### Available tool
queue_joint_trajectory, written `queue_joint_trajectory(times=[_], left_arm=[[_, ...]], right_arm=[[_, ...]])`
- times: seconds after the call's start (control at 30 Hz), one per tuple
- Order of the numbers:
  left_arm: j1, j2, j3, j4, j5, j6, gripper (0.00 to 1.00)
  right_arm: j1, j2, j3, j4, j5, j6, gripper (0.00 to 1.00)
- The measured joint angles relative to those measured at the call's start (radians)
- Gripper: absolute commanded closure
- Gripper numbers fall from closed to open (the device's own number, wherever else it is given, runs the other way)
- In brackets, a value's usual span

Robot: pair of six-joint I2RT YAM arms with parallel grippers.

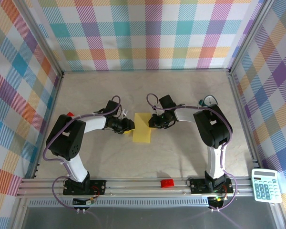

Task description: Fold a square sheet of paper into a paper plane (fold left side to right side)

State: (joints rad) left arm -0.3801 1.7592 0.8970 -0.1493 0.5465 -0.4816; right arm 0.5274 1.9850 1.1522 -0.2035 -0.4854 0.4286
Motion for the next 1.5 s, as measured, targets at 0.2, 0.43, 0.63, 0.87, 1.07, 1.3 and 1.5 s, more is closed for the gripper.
queue_joint_trajectory(times=[0.2,0.43,0.63,0.87,1.07,1.3,1.5], left_arm=[[-0.008,0.025,0.017,0.002,0.014,0.0,0.68],[-0.008,0.031,0.023,-0.002,0.019,-0.005,0.7],[-0.008,0.033,0.023,0.01,0.024,-0.029,0.71],[-0.021,0.047,0.023,0.055,0.041,-0.045,0.72],[-0.021,0.047,0.022,0.068,0.04,-0.05,0.77],[-0.021,0.044,0.002,0.073,0.04,-0.064,0.93],[-0.035,0.025,-0.016,0.074,0.035,-0.107,0.98]], right_arm=[[0.0,0.0,0.0,0.0,-0.003,0.0,0.9],[0.0,0.0,0.0,0.0,-0.003,0.0,0.9],[0.0,0.002,0.0,0.003,-0.007,0.0,0.89],[0.0,0.002,0.0,0.003,-0.01,0.0,0.89],[0.0,0.002,0.0,0.004,-0.01,0.0,0.89],[0.002,0.0,0.0,0.01,-0.01,-0.001,0.84],[0.005,-0.097,-0.063,0.034,0.044,-0.029,0.71]])
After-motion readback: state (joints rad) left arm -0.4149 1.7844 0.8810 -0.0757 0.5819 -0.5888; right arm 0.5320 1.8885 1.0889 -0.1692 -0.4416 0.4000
